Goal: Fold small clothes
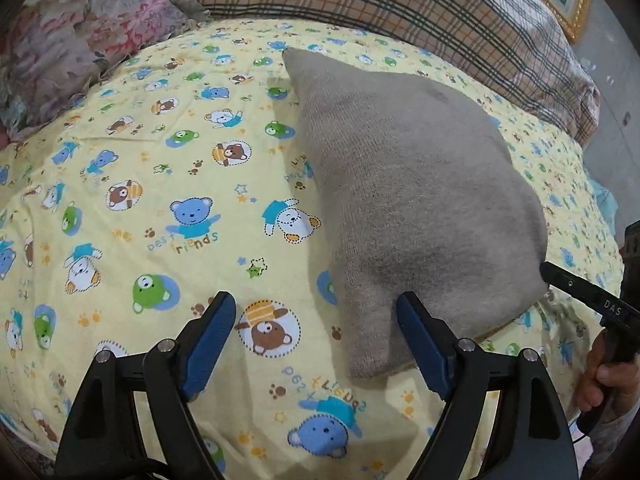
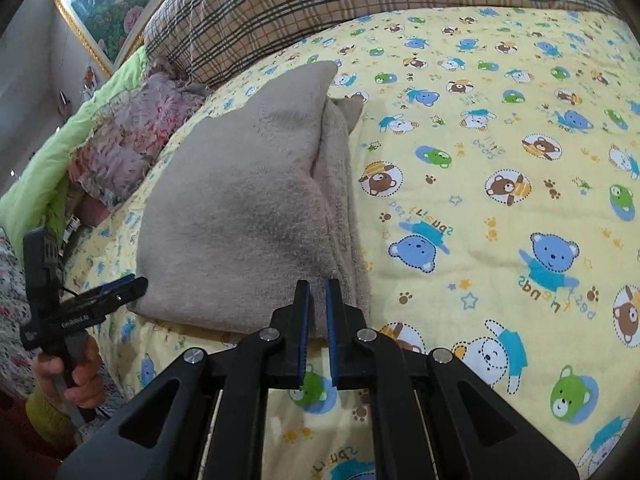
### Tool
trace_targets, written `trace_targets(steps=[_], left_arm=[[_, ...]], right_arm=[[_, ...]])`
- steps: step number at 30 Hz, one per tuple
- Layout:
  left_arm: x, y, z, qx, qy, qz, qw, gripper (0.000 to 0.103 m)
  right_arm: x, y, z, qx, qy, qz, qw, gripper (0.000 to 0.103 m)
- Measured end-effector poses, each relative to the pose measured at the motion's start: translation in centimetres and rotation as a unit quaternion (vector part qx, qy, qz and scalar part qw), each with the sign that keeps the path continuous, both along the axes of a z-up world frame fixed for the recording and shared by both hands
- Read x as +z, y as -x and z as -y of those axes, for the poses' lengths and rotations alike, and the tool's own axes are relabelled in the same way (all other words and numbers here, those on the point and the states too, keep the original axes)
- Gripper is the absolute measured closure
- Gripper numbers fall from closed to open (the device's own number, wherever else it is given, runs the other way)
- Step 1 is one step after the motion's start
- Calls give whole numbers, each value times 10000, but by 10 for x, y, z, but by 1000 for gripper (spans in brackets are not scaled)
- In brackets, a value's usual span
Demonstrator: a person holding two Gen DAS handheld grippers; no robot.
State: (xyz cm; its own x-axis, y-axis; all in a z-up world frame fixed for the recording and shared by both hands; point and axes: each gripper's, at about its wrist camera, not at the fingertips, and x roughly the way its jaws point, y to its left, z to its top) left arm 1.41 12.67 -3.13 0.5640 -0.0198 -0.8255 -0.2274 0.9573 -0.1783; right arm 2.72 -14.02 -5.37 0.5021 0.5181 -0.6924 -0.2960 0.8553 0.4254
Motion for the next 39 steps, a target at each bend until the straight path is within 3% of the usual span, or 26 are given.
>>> trace_targets(steps=[6, 15, 17, 19, 26, 33, 39], left_arm=[[9, 18, 2, 55, -96, 98, 9999, 19], [15, 41, 22, -79, -243, 102, 9996, 17], [15, 46, 27, -121, -276, 109, 9995, 17], [14, 48, 31, -148, -344, 88, 9993, 17], [10, 63, 42, -257, -573, 52, 9980, 17], [7, 78, 56, -552, -1107, 70, 9923, 17], [9, 87, 55, -544, -1160, 154, 9916, 16]], right_arm=[[7, 13, 8, -277, 309, 123, 9991, 89], [30, 42, 10, -122, -5, 439, 9990, 88], [32, 46, 6, -59, 29, 458, 9989, 80], [32, 53, 1, 23, 54, 488, 9988, 62], [25, 78, -15, 311, 217, 480, 9981, 53], [19, 98, -28, 538, 584, 593, 9951, 32], [20, 111, -35, 706, 832, 809, 9907, 23]])
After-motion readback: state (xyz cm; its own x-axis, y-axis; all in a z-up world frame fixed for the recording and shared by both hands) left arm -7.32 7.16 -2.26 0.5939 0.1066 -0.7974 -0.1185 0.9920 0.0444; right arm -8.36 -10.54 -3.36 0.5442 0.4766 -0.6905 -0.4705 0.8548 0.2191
